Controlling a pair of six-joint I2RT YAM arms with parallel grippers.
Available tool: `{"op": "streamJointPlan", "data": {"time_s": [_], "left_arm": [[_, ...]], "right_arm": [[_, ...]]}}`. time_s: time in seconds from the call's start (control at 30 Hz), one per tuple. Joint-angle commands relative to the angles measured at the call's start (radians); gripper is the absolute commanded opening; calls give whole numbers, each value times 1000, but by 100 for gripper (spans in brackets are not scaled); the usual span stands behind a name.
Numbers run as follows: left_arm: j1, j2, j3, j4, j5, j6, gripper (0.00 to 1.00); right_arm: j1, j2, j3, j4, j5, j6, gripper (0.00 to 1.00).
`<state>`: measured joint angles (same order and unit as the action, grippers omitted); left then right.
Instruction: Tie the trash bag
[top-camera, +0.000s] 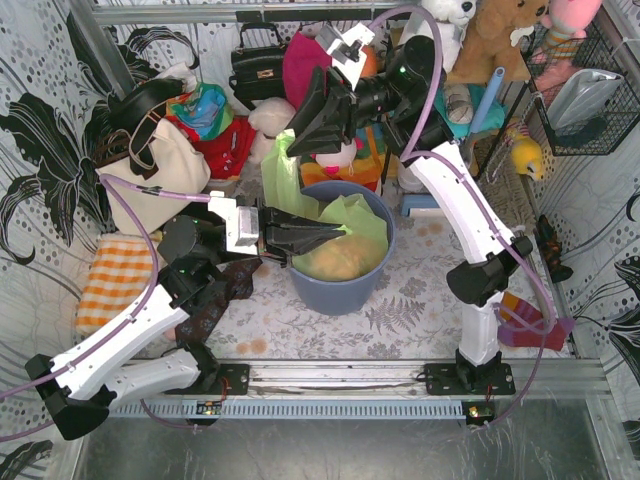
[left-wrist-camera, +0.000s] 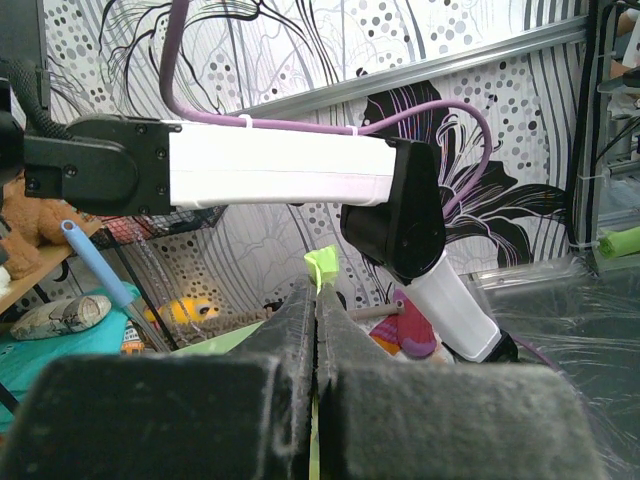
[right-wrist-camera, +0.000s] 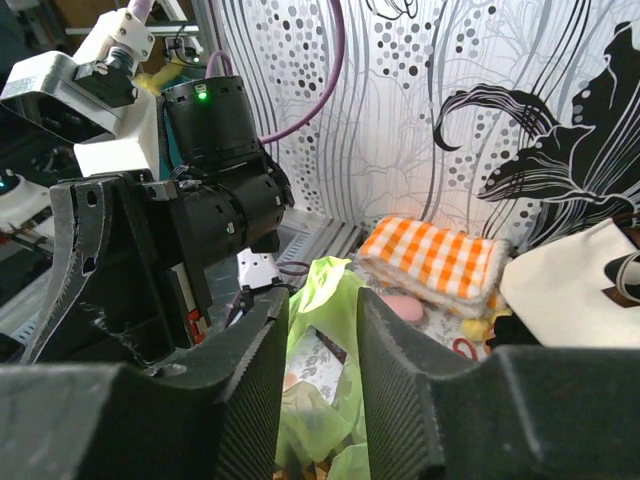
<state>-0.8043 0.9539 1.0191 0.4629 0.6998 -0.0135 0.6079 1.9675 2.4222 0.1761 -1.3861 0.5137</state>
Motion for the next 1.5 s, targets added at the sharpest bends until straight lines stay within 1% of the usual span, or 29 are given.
{"op": "streamJointPlan", "data": {"time_s": [0.0,0.03,0.07,0.1,0.17,0.27,0.3,0.47,0.57,0.6,0.63,0.67,0.7,0.73,0.77,0.8,0.83,0.93,1.0,1.07,1.13,1.23,1.3,1.37,1.4,1.47], "left_arm": [[4,-7,28,45,6,-12,0],[4,-8,28,46,-1,-12,0],[4,-9,28,42,-12,-11,0],[4,-10,28,38,-19,-10,0],[4,-12,27,32,-26,-1,0],[4,-12,25,28,-27,1,0],[4,-13,25,29,-28,3,0],[4,-14,22,28,-34,7,0],[4,-15,20,24,-35,9,0],[4,-13,21,21,-35,9,0],[4,-16,20,19,-35,11,0],[4,-17,20,17,-33,13,0],[4,-18,20,15,-33,13,0],[4,-18,20,13,-31,14,0],[4,-18,20,14,-31,15,0],[4,-17,20,14,-30,15,0],[4,-17,21,14,-28,16,0],[4,-17,21,13,-20,14,0],[4,-19,20,13,-16,14,0],[4,-22,15,14,-14,14,0],[4,-24,12,16,-13,14,0],[4,-28,10,13,-11,14,0],[4,-34,10,7,-11,16,0],[4,-39,7,5,-13,21,0],[4,-39,7,5,-13,21,0],[4,-38,8,4,-14,24,0]], "right_arm": [[-2,-50,-45,76,-15,22,29],[-1,-60,-51,39,4,-12,26],[-2,-73,-51,-40,36,-79,21],[0,-90,-53,-132,83,-159,15],[8,-133,-82,-260,187,-290,7],[16,-204,-186,-240,269,-310,0],[20,-223,-212,-237,295,-316,0],[73,-355,-336,-295,575,-400,0],[108,-411,-376,-352,637,-441,0],[119,-421,-380,-377,645,-456,3],[131,-431,-380,-399,655,-470,8],[141,-440,-386,-416,660,-484,22],[147,-448,-392,-422,662,-496,38],[149,-452,-394,-422,660,-505,50],[150,-450,-389,-426,656,-514,58],[150,-441,-372,-435,650,-526,64],[150,-425,-345,-453,640,-542,69],[150,-337,-196,-545,587,-583,77],[149,-257,-86,-604,546,-602,81],[150,-194,13,-641,505,-606,82],[150,-142,81,-646,451,-596,82],[150,-94,136,-632,359,-559,76],[150,-96,121,-616,338,-554,66],[150,-123,68,-583,345,-546,51],[150,-139,33,-561,348,-541,47],[150,-173,-24,-526,359,-538,42]]}}
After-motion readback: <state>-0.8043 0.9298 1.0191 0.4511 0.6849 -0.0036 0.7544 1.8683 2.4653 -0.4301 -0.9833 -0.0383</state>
